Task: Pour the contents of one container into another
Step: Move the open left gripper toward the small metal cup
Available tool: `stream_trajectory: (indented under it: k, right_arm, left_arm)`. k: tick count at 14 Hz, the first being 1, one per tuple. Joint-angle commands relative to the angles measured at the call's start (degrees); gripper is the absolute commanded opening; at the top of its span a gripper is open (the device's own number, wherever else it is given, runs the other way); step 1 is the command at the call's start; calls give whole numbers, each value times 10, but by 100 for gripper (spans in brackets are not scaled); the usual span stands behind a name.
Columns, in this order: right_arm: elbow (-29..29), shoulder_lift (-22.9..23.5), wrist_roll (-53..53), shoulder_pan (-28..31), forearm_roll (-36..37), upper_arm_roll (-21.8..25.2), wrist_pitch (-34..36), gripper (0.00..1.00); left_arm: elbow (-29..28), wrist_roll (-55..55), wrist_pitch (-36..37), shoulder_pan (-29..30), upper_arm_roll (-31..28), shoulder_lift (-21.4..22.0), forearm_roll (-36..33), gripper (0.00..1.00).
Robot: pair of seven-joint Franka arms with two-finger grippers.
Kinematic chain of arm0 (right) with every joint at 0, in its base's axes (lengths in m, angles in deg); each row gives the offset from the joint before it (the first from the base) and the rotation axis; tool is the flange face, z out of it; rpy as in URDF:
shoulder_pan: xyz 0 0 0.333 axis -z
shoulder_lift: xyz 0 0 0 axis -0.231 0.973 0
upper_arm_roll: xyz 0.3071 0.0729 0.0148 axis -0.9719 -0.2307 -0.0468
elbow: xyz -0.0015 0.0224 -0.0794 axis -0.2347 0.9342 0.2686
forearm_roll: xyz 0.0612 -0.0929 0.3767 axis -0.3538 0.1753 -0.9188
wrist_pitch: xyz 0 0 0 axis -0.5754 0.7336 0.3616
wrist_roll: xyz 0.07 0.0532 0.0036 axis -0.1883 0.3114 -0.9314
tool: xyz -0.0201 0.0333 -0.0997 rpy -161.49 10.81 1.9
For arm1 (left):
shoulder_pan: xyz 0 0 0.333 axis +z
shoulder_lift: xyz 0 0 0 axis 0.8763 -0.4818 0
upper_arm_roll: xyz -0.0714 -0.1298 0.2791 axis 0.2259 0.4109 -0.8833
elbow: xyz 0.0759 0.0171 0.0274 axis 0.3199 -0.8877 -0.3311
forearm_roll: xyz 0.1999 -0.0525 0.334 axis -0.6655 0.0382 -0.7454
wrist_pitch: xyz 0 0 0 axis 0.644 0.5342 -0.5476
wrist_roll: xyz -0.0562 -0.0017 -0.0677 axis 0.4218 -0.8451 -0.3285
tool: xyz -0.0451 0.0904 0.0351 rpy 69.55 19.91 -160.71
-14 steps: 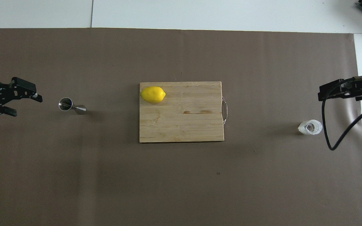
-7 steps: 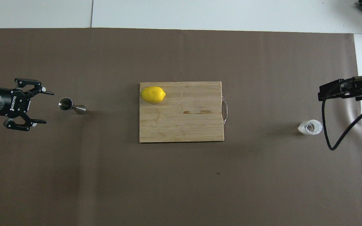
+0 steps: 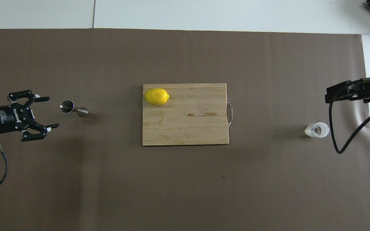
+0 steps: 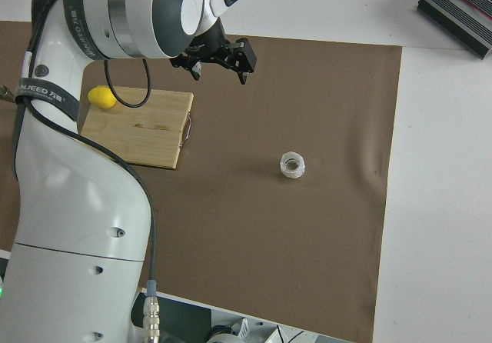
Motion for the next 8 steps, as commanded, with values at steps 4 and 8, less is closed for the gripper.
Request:
stream_trajectory:
  k: [4,8]
  right_arm:
    - [11,-10,0,5,0,-4,5,100]
    - [11,-10,-1,5,0,-5,5,100]
  left_arm:
    - [-70,107,-95,-19,5,31,70,100]
    - [-75,105,-129,-33,5,19,96,100]
